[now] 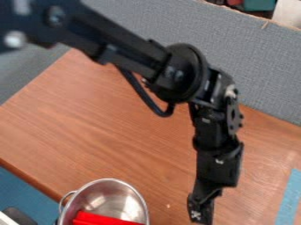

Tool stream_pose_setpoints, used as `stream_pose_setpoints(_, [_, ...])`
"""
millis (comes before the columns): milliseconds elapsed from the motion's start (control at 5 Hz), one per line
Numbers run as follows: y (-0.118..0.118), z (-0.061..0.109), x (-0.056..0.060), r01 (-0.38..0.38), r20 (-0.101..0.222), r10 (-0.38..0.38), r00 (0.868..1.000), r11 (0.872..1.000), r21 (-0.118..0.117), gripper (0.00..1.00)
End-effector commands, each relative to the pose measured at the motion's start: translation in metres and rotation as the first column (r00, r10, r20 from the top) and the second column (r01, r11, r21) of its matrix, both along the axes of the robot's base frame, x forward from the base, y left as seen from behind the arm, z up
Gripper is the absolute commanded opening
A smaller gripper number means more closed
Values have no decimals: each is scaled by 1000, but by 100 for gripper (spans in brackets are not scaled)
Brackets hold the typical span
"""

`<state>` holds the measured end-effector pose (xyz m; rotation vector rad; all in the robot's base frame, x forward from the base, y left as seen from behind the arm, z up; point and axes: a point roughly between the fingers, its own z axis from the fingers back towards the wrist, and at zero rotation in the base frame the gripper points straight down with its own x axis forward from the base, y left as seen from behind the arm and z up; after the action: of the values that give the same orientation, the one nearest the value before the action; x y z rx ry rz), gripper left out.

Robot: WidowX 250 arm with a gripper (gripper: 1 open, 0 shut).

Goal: Put the red object in the metal pot

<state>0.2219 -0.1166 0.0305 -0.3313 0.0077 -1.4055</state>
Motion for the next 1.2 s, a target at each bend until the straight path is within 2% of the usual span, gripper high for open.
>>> stream_pose_setpoints(0, [-3,23,17,-162,27,162,986,987,2,100])
stream_pose_setpoints(200, [2,34,14,-338,-31,337,941,941,-4,100])
stream_pose_setpoints(400, [-13,2,-2,-202,-40,202,979,979,-9,100])
stream_pose_setpoints(600, [-21,-29,-15,-94,-46,94,995,996,-1,100])
stream_pose_setpoints(800, [-7,-26,-14,-311,-54,310,949,950,-5,100])
stream_pose_setpoints(1000, [35,-5,-21,-536,-25,536,844,844,-12,0])
